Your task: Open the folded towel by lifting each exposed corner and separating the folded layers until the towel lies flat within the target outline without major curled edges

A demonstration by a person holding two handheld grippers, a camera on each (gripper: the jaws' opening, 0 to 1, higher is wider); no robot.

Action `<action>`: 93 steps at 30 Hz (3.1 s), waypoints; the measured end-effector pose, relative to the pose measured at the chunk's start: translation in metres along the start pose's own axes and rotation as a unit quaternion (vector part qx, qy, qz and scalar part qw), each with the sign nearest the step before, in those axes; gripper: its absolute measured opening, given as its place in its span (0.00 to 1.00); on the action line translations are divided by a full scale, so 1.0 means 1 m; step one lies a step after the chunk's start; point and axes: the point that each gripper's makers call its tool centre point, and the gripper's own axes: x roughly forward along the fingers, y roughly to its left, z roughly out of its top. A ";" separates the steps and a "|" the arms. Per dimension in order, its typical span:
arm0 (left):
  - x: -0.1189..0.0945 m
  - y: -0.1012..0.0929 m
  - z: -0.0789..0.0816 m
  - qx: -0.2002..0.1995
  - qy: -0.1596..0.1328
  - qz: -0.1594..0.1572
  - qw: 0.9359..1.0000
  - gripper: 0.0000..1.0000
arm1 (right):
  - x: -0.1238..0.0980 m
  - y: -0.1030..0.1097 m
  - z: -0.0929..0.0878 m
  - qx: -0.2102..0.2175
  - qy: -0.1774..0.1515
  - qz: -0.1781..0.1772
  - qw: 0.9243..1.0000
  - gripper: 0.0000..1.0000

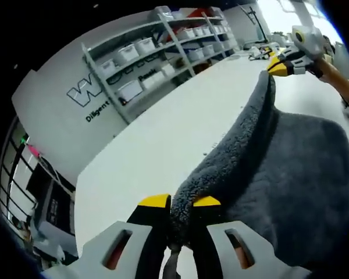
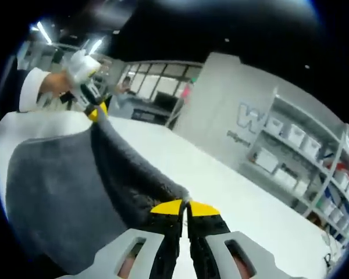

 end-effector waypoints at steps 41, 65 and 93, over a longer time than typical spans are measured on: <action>-0.004 -0.008 -0.034 -0.034 -0.024 -0.009 0.999 0.37 | 0.011 0.012 -0.028 0.041 0.020 0.031 0.998 0.00; -0.065 -0.065 -0.039 -0.203 -0.063 -0.140 0.967 0.73 | -0.024 0.063 0.005 0.074 -0.062 0.204 0.974 0.63; -0.096 -0.099 -0.055 -0.243 -0.183 -0.141 0.942 0.90 | -0.056 0.123 0.000 0.046 -0.059 0.332 0.940 0.99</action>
